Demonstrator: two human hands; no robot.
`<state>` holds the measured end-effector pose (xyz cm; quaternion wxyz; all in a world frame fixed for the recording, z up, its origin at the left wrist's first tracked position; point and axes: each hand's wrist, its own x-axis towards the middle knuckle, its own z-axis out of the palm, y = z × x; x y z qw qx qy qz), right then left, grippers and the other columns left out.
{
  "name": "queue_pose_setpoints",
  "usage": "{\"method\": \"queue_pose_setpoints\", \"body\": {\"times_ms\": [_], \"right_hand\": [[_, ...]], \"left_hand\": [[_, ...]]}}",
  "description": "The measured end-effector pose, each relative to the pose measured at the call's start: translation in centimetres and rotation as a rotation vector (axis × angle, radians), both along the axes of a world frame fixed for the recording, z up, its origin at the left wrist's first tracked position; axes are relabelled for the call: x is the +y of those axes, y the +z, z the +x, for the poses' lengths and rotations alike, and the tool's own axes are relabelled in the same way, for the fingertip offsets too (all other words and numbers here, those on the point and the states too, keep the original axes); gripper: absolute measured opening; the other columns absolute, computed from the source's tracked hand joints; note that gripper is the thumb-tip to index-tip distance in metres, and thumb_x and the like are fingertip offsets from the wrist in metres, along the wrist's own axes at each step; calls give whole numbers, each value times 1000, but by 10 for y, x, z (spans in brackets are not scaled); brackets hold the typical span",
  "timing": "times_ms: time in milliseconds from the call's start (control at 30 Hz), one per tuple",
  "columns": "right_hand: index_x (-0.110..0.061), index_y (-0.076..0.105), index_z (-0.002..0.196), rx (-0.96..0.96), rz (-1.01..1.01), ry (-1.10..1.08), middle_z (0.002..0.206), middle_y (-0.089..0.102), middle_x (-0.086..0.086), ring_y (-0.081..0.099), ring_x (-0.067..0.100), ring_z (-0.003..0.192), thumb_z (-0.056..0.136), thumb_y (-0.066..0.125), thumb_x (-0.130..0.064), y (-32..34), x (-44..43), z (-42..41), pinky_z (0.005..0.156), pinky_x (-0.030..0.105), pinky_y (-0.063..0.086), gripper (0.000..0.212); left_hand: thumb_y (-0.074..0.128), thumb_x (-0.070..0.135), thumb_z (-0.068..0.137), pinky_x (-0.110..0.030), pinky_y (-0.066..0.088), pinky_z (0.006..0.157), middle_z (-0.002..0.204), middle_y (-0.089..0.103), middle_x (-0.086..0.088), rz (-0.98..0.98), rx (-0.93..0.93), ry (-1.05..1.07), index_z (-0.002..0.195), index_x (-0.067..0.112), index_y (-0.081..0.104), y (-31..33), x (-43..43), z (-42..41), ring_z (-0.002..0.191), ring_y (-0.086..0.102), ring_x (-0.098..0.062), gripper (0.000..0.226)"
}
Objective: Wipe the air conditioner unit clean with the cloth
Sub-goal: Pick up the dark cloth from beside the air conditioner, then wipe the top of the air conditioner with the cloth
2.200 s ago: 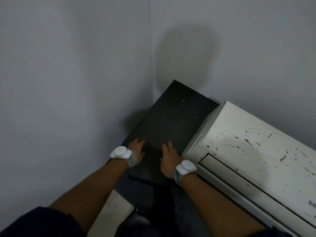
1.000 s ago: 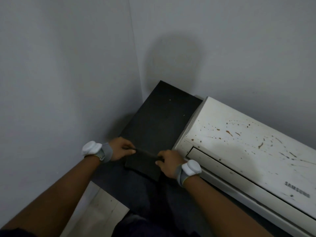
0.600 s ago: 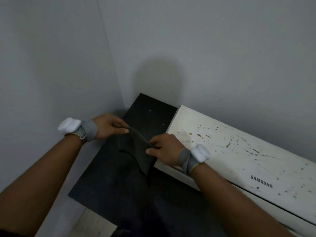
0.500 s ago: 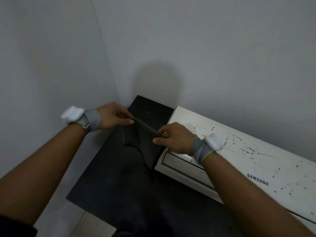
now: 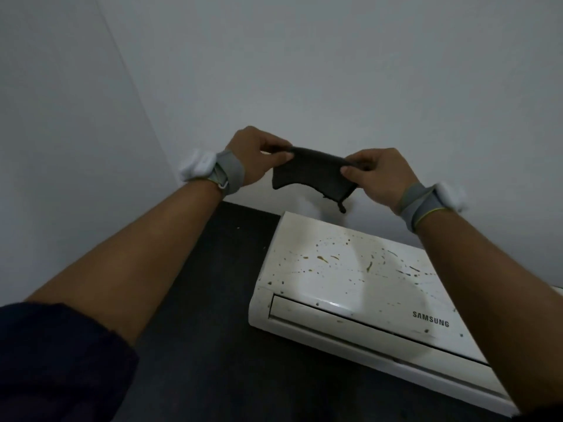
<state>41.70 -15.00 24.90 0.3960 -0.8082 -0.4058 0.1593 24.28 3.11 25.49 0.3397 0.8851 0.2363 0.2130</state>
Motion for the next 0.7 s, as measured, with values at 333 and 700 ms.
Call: {"method": "queue_pose_setpoints", "body": {"times_ms": [333, 700], "right_hand": [[-13, 75, 103, -126, -173, -6, 97, 73, 8, 62, 15, 81, 83, 72, -15, -88, -70, -18, 76, 11, 38, 21], [-26, 73, 101, -354, -344, 340, 107, 71, -6, 62, 18, 102, 87, 63, -42, -123, -107, -65, 93, 35, 43, 24]], "left_hand": [[59, 26, 90, -33, 51, 89, 101, 71, -4, 67, 338, -251, 117, 21, 64, -98, -58, -8, 77, 61, -12, 28], [56, 32, 90, -32, 40, 104, 130, 57, -1, 187, 551, -501, 119, 18, 61, -123, -62, -43, 118, 54, -15, 32]]}}
